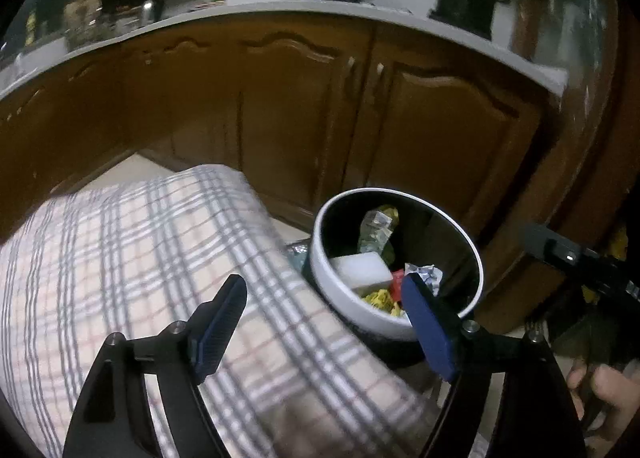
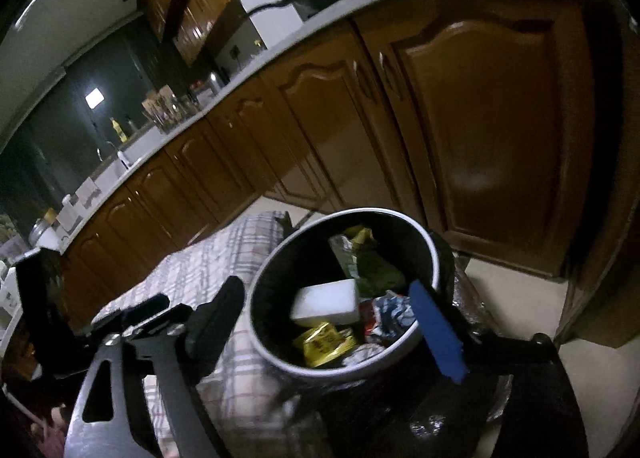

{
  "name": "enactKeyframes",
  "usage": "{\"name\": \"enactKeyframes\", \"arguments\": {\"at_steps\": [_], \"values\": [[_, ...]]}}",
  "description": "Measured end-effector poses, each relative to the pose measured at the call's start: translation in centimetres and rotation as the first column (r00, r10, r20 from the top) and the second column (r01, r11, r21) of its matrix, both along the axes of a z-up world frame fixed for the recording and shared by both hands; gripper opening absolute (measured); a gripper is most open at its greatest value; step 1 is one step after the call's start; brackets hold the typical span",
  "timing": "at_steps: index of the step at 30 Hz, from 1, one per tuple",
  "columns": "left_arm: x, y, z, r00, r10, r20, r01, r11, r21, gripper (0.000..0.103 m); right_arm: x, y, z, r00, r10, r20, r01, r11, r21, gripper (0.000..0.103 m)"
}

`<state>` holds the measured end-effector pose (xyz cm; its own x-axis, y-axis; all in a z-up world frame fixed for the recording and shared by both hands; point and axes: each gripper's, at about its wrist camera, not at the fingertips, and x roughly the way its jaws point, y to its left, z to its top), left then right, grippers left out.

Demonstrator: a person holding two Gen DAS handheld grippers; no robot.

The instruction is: Collect trash

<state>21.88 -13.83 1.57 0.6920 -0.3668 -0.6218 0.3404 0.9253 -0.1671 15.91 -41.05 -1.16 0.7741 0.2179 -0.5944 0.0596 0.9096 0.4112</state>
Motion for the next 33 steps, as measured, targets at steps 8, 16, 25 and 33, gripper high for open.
{"name": "enactKeyframes", "arguments": {"at_steps": [8, 16, 25, 33], "values": [[-6.3, 5.5, 0.6, 0.992, 0.108, 0.061, -0.104, 0.992, -0.071, 0.09, -5.2, 5.0, 2.4, 0.993, -0.001, 0.118, 0.01, 0.997, -0.078, 0.102], [-12.9, 8.0, 1.3, 0.972, 0.17, 0.165, -0.163, 0.985, -0.054, 0.1, -8.4, 9.5, 3.2, 0.985, 0.017, 0.169, 0.012, 0.986, -0.169, 0.103], [-18.7, 8.9, 0.3, 0.925, 0.228, 0.303, -0.232, 0.972, -0.021, 0.102, -12.2, 12.3, 3.7, 0.958, 0.009, 0.286, 0.071, 0.961, -0.266, 0.103], [-20.0, 8.3, -1.6, 0.911, 0.241, 0.335, -0.26, 0.966, 0.013, 0.102, -12.6, 12.9, 2.5, 0.956, -0.001, 0.294, 0.089, 0.955, -0.284, 0.103]]}}
